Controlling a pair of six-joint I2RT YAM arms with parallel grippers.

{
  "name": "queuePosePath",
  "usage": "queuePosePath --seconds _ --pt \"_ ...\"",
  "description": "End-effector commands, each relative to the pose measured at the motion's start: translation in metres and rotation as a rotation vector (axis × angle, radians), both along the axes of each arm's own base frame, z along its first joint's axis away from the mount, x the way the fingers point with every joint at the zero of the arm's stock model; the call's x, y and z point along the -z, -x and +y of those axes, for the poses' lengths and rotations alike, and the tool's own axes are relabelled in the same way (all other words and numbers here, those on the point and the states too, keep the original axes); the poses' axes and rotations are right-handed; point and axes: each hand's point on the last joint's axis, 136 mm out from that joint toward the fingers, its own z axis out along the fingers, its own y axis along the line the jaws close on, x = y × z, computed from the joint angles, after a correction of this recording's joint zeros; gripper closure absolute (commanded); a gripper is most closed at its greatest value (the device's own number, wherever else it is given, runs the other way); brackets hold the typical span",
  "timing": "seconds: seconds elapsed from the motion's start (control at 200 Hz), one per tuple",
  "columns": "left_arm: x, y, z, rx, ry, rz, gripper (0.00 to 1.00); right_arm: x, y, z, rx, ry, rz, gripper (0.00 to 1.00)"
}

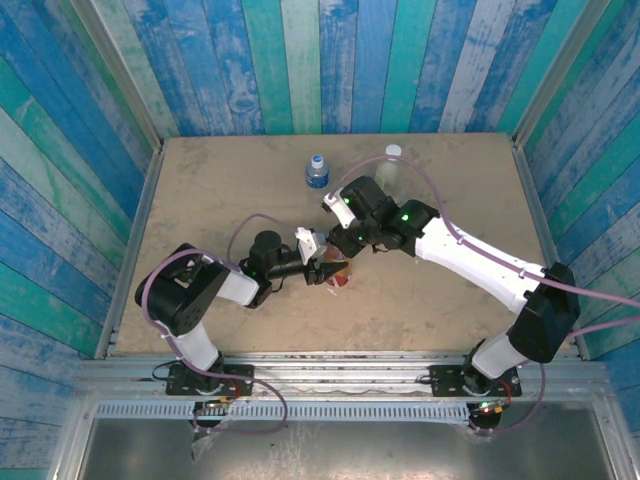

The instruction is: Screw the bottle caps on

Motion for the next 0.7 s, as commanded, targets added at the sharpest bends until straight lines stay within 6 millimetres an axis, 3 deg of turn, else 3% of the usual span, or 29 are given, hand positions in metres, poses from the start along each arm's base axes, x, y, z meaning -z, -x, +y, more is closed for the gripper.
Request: queuePosePath --seconds 0.0,0.355,0.691 --pt "0.026 0.006 0.000 0.016 -0.059 0.082 0.40 0.002 0.002 -0.001 -0.009 0.030 0.009 0.61" --pt "0.025 0.008 -0.001 0.032 -0.055 0.085 0.40 0.005 0.006 0.001 -0.066 -0.005 0.057 0.73" --pt "0.022 0.012 -0.001 0.045 -0.034 0.089 0.40 0.000 0.017 0.003 -0.375 -0.122 0.107 0.78"
